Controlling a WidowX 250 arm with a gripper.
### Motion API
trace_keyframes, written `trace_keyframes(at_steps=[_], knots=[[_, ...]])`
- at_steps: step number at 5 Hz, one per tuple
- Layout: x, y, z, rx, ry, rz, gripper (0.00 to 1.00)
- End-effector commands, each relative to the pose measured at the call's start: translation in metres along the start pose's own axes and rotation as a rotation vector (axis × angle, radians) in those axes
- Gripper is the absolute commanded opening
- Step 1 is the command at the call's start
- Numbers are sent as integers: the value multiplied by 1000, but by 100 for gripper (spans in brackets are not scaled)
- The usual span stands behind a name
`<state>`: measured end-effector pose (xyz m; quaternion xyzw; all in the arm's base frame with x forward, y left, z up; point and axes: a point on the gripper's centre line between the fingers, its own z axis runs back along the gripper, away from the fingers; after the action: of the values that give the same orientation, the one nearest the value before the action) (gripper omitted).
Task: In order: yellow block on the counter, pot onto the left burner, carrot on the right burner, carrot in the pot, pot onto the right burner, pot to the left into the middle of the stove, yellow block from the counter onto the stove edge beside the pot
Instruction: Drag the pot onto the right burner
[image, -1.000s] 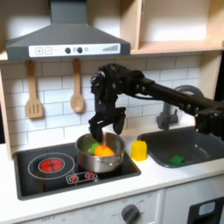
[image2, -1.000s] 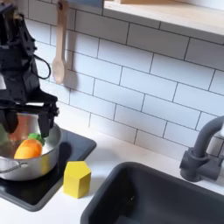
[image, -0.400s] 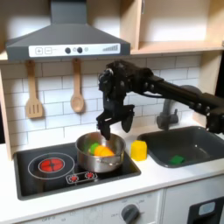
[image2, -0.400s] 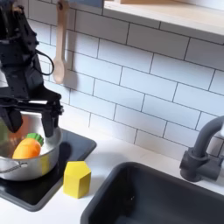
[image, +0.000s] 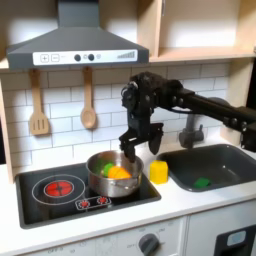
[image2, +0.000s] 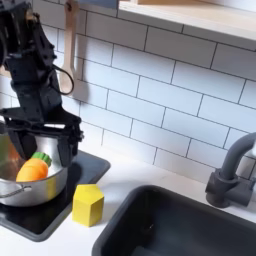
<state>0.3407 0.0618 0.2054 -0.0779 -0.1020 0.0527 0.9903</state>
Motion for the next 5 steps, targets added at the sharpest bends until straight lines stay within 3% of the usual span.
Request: trace_keyframes(at_steps=[1,3,4,5], knots=[[-9,-13,-16,26,26,-61,100],[-10,-27,-26,39,31,-96,100],[-9,-37,-23,35,24,-118,100],[-6,-38,-15,27,10,-102,100]])
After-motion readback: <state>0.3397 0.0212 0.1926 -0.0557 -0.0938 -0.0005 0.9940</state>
